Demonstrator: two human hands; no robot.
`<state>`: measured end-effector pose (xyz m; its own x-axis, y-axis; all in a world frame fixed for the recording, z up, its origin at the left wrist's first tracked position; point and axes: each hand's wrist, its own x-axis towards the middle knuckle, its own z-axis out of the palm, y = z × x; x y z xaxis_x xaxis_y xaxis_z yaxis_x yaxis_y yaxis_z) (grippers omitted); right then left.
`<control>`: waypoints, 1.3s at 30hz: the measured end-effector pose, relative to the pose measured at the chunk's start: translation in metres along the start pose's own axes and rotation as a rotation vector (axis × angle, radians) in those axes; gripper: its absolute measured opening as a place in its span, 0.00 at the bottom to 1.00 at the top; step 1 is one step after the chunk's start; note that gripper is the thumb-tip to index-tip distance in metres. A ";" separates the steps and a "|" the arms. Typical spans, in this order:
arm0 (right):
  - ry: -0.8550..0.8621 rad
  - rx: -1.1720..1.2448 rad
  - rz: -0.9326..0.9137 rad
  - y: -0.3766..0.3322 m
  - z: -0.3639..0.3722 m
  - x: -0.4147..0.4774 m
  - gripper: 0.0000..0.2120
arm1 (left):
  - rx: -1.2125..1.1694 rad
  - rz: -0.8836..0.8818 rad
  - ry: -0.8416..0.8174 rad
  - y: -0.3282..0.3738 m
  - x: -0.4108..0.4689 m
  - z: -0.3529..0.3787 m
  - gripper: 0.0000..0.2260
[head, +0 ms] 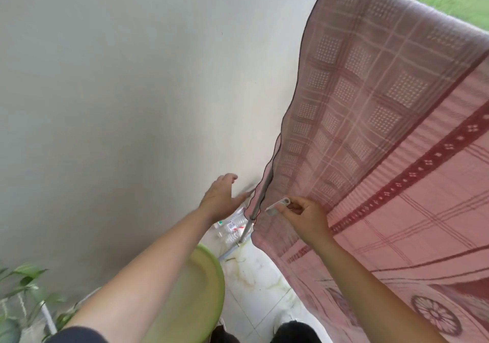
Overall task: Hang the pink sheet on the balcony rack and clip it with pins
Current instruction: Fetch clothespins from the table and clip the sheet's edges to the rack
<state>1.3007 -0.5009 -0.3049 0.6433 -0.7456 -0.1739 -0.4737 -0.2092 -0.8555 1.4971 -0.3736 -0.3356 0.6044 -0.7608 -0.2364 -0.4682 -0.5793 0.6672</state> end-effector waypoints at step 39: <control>0.061 0.100 -0.113 -0.103 -0.065 -0.023 0.18 | -1.070 0.123 -0.356 0.115 0.091 -0.024 0.07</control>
<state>1.2959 -0.5030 -0.1814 0.6500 -0.7585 -0.0468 -0.3364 -0.2320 -0.9127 1.5140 -0.5026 -0.2637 0.2946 -0.9343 -0.2008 0.3828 -0.0772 0.9206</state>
